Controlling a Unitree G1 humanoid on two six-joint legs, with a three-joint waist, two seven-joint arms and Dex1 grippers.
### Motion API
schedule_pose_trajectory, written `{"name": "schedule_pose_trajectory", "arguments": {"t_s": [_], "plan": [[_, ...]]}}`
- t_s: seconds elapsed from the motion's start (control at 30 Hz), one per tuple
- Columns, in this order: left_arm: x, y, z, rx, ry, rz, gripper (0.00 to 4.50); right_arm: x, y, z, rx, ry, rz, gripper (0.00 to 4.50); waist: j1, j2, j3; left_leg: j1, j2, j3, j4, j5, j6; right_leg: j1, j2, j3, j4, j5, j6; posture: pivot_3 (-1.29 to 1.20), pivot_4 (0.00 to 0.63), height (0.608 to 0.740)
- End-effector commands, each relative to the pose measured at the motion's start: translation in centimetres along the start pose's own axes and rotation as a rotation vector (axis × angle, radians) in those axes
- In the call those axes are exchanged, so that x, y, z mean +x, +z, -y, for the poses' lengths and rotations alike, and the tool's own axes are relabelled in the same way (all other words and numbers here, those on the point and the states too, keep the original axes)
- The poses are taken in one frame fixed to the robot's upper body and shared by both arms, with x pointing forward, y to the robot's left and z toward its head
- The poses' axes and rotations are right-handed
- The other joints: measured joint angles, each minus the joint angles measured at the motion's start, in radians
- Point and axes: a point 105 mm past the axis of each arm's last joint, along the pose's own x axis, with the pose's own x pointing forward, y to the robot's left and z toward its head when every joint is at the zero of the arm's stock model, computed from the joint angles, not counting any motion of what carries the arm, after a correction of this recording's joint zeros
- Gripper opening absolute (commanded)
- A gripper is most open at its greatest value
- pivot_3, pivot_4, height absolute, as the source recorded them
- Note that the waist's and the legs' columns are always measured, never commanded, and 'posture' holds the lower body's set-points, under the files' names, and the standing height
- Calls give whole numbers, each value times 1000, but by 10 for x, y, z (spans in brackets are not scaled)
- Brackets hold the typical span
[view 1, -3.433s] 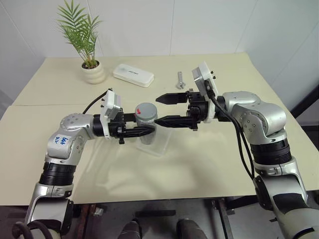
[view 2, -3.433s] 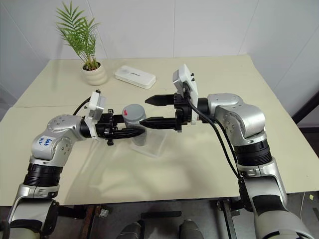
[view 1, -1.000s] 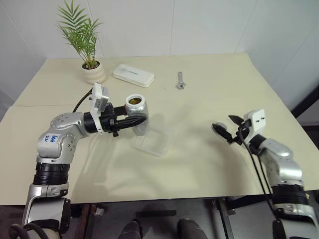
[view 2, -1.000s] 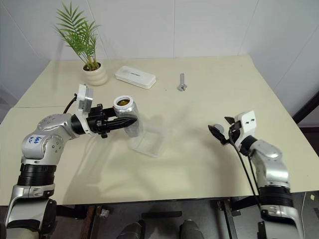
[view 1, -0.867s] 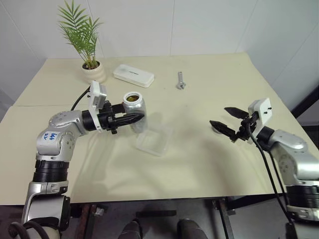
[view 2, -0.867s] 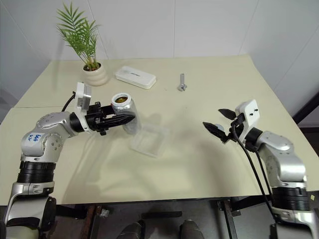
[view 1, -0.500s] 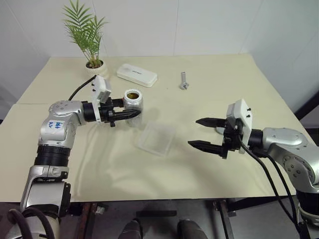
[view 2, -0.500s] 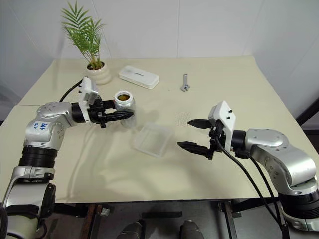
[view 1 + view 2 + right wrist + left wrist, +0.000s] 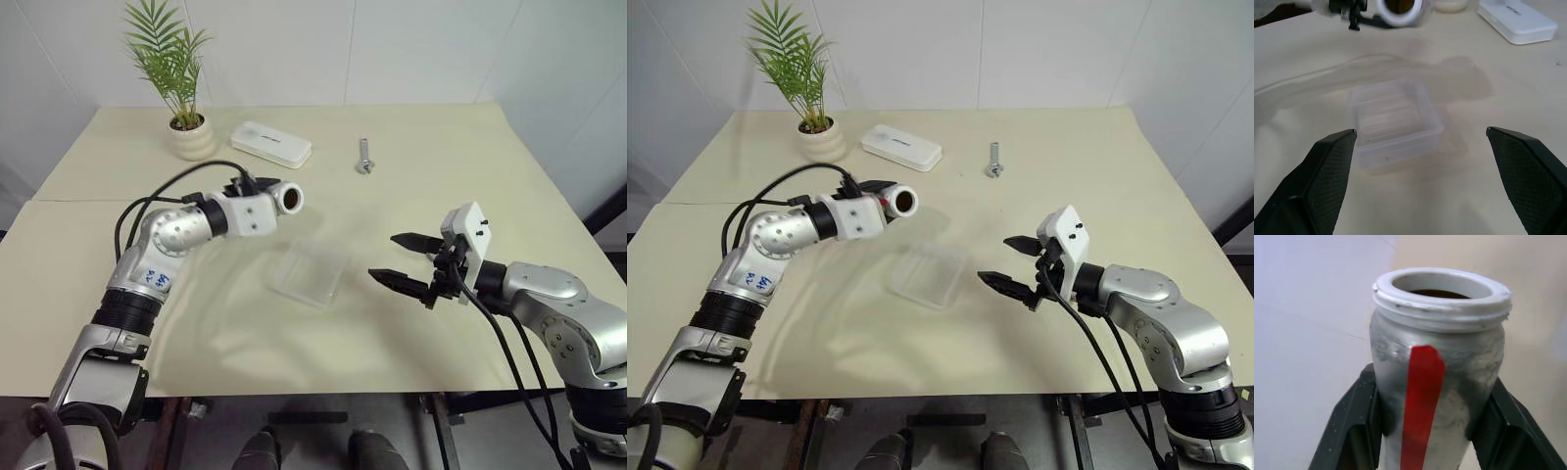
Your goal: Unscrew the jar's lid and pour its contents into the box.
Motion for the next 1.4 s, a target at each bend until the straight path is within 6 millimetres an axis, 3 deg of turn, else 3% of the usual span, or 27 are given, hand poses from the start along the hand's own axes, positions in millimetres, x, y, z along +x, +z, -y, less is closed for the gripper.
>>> {"name": "schedule_pose_trajectory", "arguments": {"t_s": [0.03,0.13,0.23,0.3,0.47,0.77,0.9,0.97,1.03,1.1,1.2,1.3,1.4], "plan": [[3,30,-7,389,142,126,1905,-1,14,1,-24,-23,69,4475,1,0,0,0,0,0,0,0,0,0,0,0,1,0,0,0,150,740],[4,46,-10,633,236,209,1905,1,16,0,-9,-26,87,4475,3,0,0,0,-1,0,2,0,0,-1,0,0,3,0,0,0,150,740],[7,57,-13,763,264,275,1905,3,16,-1,6,-24,100,4475,3,-1,0,0,-1,0,3,1,0,-1,0,0,5,0,0,0,150,740],[9,54,-12,802,256,258,1905,4,17,-2,15,-24,111,4475,2,0,0,0,-1,0,2,1,0,-2,0,0,7,0,0,0,150,740],[7,40,-6,866,242,203,1905,5,21,-2,28,-32,143,4475,-2,0,0,0,-1,0,2,1,0,-4,0,1,10,0,0,0,150,740],[0,46,-8,937,253,261,1905,4,22,2,45,-49,165,4475,-1,0,0,-1,-1,0,2,2,0,-4,0,1,10,0,0,0,150,740],[-7,30,-12,854,210,232,1905,6,21,2,48,-47,167,4475,-1,0,0,-1,-1,0,2,2,0,-5,0,1,11,0,0,0,150,740],[-9,16,-15,678,200,174,1905,7,19,1,52,-45,166,4475,1,0,0,-1,-1,0,2,2,0,-4,0,1,11,0,0,0,150,740],[-9,15,-14,474,190,180,1905,7,18,0,59,-42,166,4475,1,0,0,-1,-1,0,2,2,0,-4,0,1,12,0,0,0,150,740],[-8,8,-19,125,195,107,1905,7,16,-2,61,-30,160,4475,1,0,0,-1,-1,0,2,2,0,-4,0,1,12,0,0,0,150,740],[-9,-8,-9,-424,106,13,1905,5,16,-4,56,-16,153,4475,0,0,0,-1,-1,0,2,3,0,-4,0,1,12,0,0,0,150,740],[-15,-2,3,-921,-29,47,1905,3,15,-3,44,-14,140,4475,-9,0,0,-1,0,0,2,3,0,-4,0,0,12,0,-1,0,150,740],[-23,7,14,-1131,-130,59,1905,4,14,-3,33,-11,131,4475,-13,0,0,0,0,-1,2,3,1,-5,1,0,13,0,-1,0,150,740]]}}
